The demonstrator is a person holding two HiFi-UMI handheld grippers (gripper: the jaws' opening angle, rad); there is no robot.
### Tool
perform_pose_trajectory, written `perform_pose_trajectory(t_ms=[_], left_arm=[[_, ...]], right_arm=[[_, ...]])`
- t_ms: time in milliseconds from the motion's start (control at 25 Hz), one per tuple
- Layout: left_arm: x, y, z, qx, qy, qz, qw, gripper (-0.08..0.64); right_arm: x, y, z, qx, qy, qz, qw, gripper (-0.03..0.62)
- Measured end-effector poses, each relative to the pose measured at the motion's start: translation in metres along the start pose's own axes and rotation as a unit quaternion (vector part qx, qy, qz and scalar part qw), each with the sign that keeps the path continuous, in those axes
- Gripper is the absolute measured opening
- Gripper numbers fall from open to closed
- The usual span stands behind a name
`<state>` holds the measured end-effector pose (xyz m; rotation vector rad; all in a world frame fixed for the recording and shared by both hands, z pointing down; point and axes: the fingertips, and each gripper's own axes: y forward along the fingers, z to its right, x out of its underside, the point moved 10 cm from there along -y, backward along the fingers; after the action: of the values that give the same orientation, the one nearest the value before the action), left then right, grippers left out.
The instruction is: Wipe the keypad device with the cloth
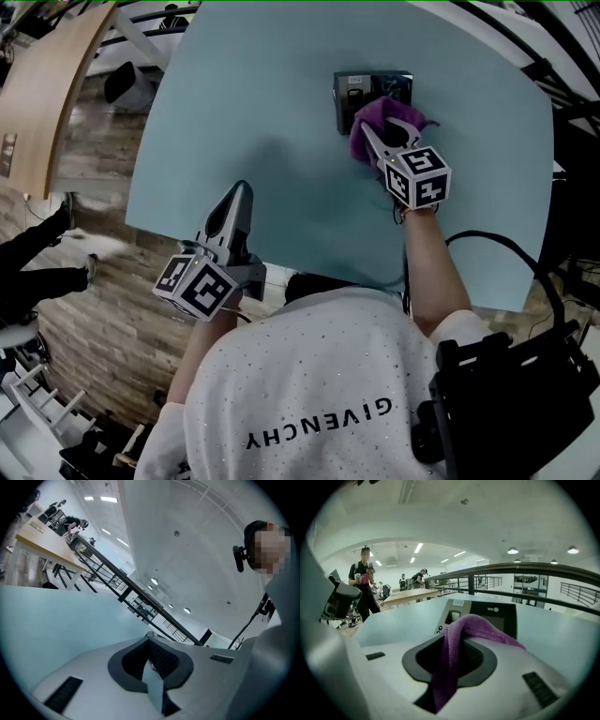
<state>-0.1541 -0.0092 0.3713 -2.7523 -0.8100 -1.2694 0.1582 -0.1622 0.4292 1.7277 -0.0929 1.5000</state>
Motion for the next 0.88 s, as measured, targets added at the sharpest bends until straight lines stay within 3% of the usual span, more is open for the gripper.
perform_pose_trajectory(t_ms=[880], left_arm=[[0.000,0.024,-0.004,-0.001,0.008,-0.001,1.0000,0.000]], right_arm=[[0.020,-0.029,0.060,0.051,0.098,0.035,0.993,0.075]])
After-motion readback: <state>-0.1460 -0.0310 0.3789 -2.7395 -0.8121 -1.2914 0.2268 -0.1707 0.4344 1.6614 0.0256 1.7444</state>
